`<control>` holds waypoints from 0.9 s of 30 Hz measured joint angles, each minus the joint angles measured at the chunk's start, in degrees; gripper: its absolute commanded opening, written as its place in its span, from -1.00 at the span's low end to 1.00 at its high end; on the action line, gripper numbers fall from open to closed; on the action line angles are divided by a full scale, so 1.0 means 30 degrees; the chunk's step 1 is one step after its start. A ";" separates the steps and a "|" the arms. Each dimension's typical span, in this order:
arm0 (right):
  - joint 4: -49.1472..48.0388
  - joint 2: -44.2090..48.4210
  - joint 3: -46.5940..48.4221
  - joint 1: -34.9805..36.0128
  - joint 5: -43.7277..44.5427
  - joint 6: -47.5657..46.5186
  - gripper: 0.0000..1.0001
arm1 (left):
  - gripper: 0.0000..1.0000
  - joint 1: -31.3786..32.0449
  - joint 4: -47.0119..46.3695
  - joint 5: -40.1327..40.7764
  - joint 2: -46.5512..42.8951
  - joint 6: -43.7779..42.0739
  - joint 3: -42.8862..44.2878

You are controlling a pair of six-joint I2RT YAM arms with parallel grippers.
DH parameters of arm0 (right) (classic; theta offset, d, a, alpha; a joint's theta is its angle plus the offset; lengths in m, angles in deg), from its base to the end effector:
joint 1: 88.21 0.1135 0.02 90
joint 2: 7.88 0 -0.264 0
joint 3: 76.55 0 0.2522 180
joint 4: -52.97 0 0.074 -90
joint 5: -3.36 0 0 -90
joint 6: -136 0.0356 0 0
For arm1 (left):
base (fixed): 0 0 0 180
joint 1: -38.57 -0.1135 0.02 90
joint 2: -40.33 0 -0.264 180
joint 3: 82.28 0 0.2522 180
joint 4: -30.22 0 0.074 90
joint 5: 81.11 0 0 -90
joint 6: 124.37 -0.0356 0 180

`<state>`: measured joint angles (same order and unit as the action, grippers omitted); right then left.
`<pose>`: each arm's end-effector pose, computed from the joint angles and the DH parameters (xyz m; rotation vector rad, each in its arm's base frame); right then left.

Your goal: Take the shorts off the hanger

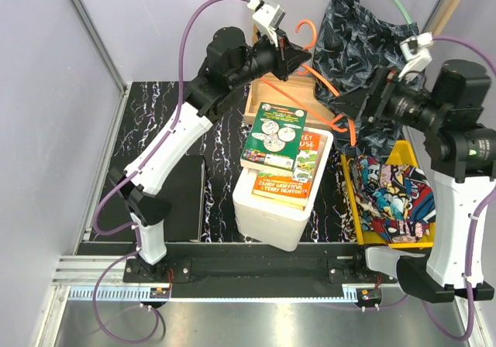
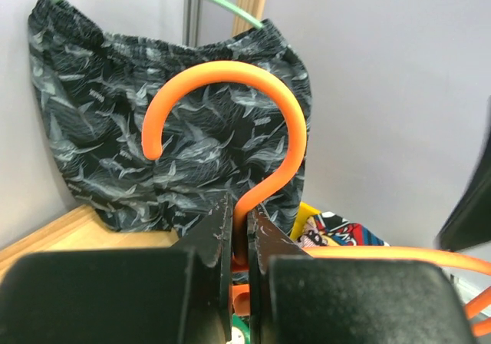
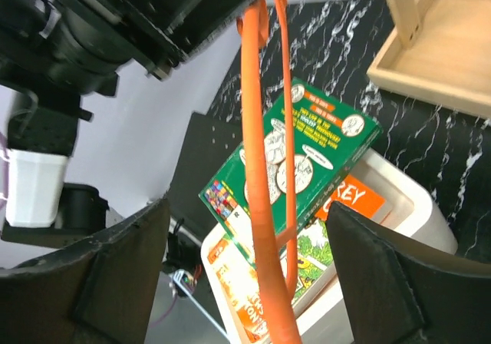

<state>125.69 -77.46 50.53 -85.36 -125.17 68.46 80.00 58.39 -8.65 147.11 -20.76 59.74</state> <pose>0.1604 0.0302 0.5469 -0.1684 1.8684 0.9215 0.2998 -0.2789 0.5251 0.6192 1.4031 -0.9967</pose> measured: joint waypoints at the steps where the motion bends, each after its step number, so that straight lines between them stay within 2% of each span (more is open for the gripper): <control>1: 0.0080 0.0000 -0.0262 0.0350 0.0160 -0.0066 0.64 | -1.00 0.0036 -0.0015 0.0007 0.0036 0.0087 0.0080; 2: 0.0160 0.0000 -0.0539 0.0794 0.0372 -0.0080 0.44 | -1.00 0.0073 -0.0087 0.0015 0.0058 0.0182 0.0124; 4: 0.0197 0.0015 -0.0969 0.1537 0.0656 -0.0189 0.24 | -1.00 0.0124 -0.0226 0.0029 0.0080 0.0546 0.0138; 5: 0.0168 0.0015 -0.1195 0.1843 0.0750 -0.0146 0.07 | -1.00 0.0138 -0.0277 0.0058 0.0109 0.0685 0.0138; 8: 0.0095 0.0051 -0.1843 0.2492 0.1217 -0.0058 -0.29 | -1.00 0.0204 -0.0386 0.0124 0.0284 0.1326 0.0401; 9: 0.0044 0.0051 -0.2011 0.2594 0.1501 0.0022 -0.71 | -1.00 0.0211 -0.0386 0.0138 0.0321 0.1486 0.0459; 10: -0.0007 0.0051 -0.2091 0.2630 0.1705 -0.0044 -0.93 | -1.00 0.0211 -0.0386 0.0160 0.0321 0.1588 0.0466; 11: -0.0131 0.0058 -0.2106 0.2659 0.2011 -0.0138 -1.00 | -0.92 0.0211 -0.0350 0.0240 0.0328 0.1683 0.0466; 12: -0.0335 0.0087 -0.2098 0.2681 0.2186 -0.0168 -1.00 | -0.72 0.0211 -0.0219 0.0335 0.0328 0.1821 0.0466; 13: -0.0503 0.0168 -0.2084 0.2725 0.2361 -0.0262 -1.00 | -0.26 0.0211 -0.0153 0.0379 0.0328 0.2076 0.0466; 15: -0.0503 0.0342 -0.2062 0.2856 0.2849 -0.0444 -1.00 | 0.10 0.0240 -0.0197 0.0481 0.0328 0.2382 0.0466; 16: -0.0444 0.0430 -0.2062 0.2863 0.3111 -0.0401 -1.00 | 0.53 0.0262 -0.0379 0.0612 0.0328 0.2579 0.0466; 20: -0.0415 0.0597 -0.1851 0.2856 0.5005 -0.0342 -1.00 | 0.78 0.0299 -0.0342 0.1260 -0.0291 0.2914 -0.0022; 27: -0.0444 -0.0699 0.0364 0.2856 0.7883 -0.0364 -1.00 | 0.82 -0.0437 0.0058 0.2637 -0.4590 0.2215 -0.3512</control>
<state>124.36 -79.56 51.63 -76.79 -101.52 67.37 78.69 58.57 -0.74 133.34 -14.12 49.21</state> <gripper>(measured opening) 0.186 0.901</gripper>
